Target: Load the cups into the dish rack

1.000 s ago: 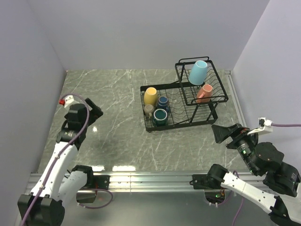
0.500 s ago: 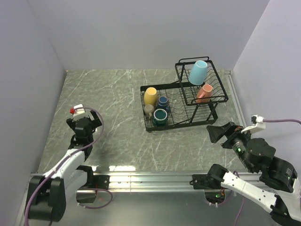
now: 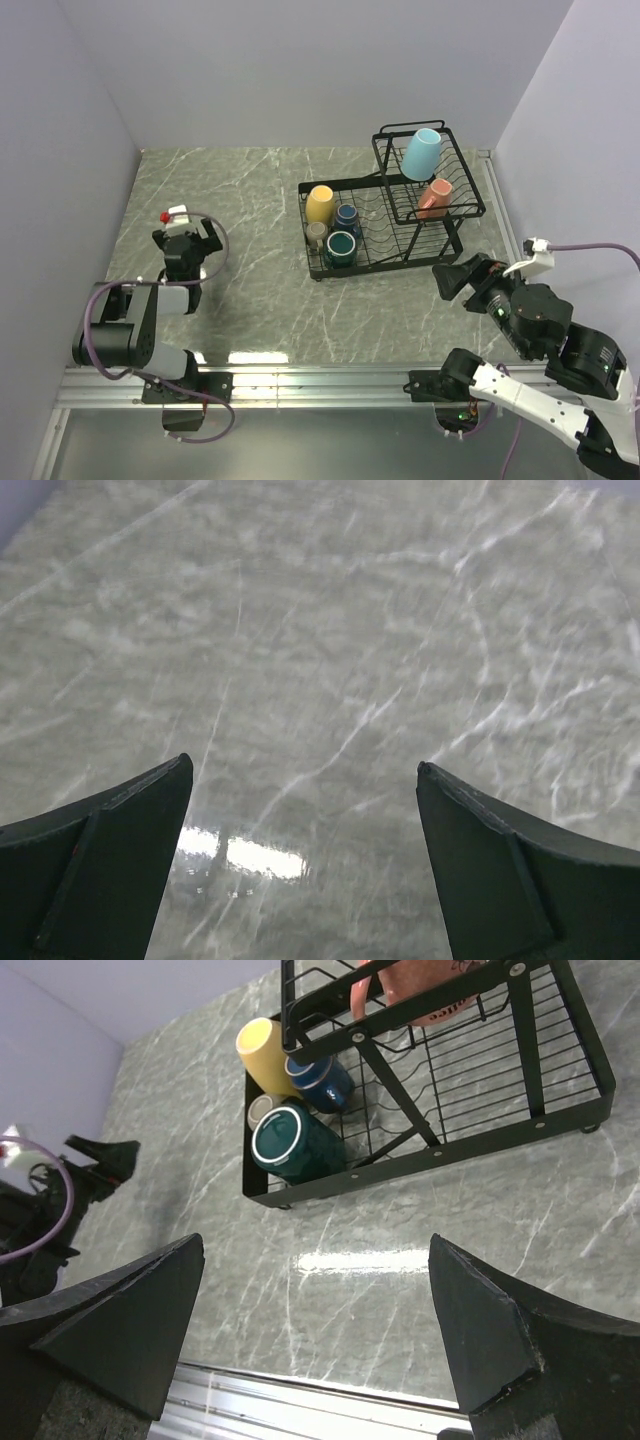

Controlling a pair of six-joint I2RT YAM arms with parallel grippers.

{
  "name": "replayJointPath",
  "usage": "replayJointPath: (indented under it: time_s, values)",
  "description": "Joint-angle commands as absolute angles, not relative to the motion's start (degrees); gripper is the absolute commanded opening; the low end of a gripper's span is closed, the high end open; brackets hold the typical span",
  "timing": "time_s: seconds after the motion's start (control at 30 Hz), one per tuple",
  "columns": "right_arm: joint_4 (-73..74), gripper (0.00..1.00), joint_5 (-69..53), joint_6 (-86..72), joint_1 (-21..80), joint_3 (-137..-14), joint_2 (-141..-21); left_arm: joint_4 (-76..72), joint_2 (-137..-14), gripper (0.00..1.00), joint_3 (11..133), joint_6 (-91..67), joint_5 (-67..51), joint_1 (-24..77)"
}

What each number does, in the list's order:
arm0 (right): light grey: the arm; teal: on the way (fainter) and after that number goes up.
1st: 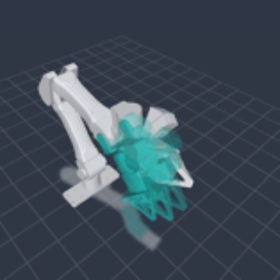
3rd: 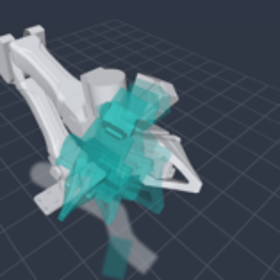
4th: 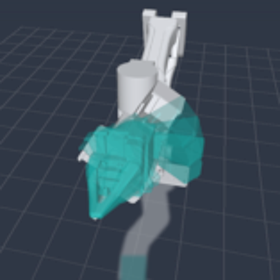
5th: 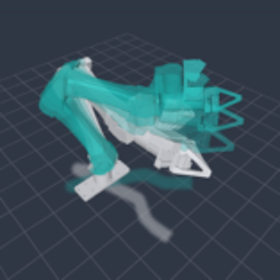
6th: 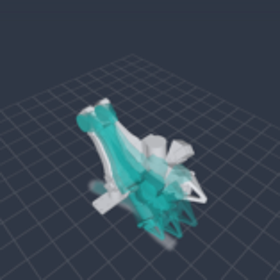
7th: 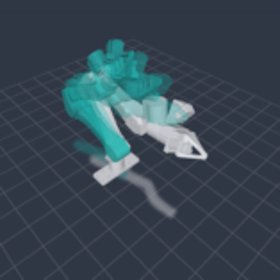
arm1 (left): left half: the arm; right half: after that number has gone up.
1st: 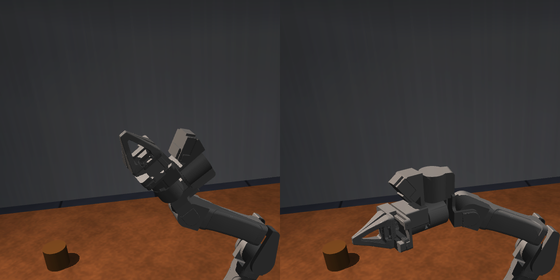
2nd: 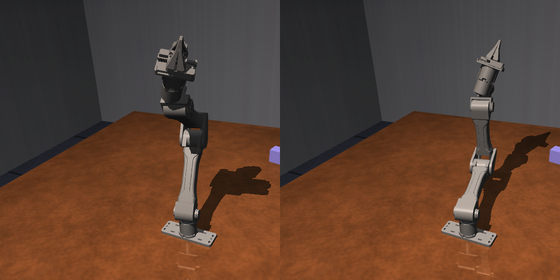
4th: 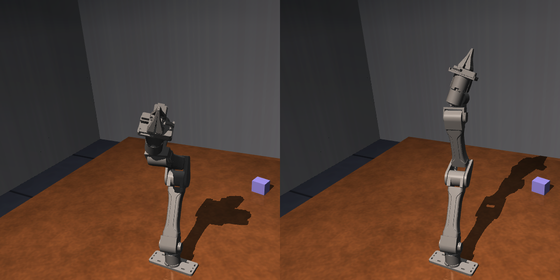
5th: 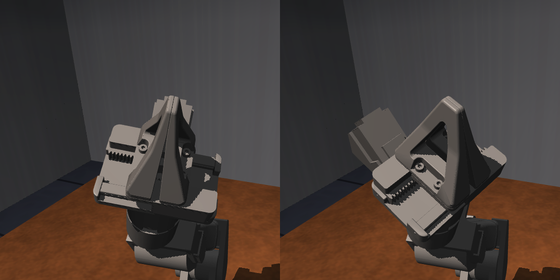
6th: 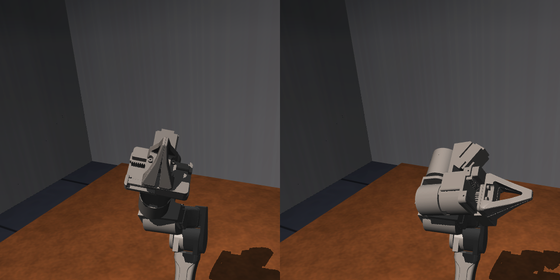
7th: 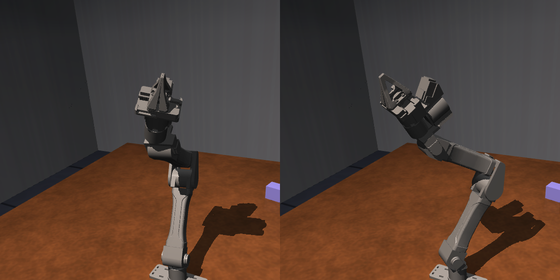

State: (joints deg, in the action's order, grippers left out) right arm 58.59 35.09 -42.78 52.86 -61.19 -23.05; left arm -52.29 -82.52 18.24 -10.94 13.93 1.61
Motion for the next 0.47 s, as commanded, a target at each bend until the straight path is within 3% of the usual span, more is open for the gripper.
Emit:
replayJointPath:
  time_s: [0.0, 0.07, 0.1, 0.43]
  values:
    - [56.52, 1.0, 37.0, -43.68, 52.82, -62.84, -25.66, -68.75, -82.52, 0.99, 14.27, -10.89, 8.51, 0.09]
    - [55.81, 1.0, 37.26, -44.03, 52.82, -62.67, -26.36, -76.45, -83.67, 0.99, 11.26, -10.64, 8.79, 0.09]
    - [55.55, 1.0, 37.27, -44.21, 52.82, -62.32, -26.89, -69.33, -82.8, 0.99, 12.82, -11.42, 9.75, 0.09]
    - [49.66, 1.0, 40.6, -42.8, 52.82, -59.94, -32.16, -70.4, -83.58, 0.99, 13.71, -10.81, 10.72, 0.26]
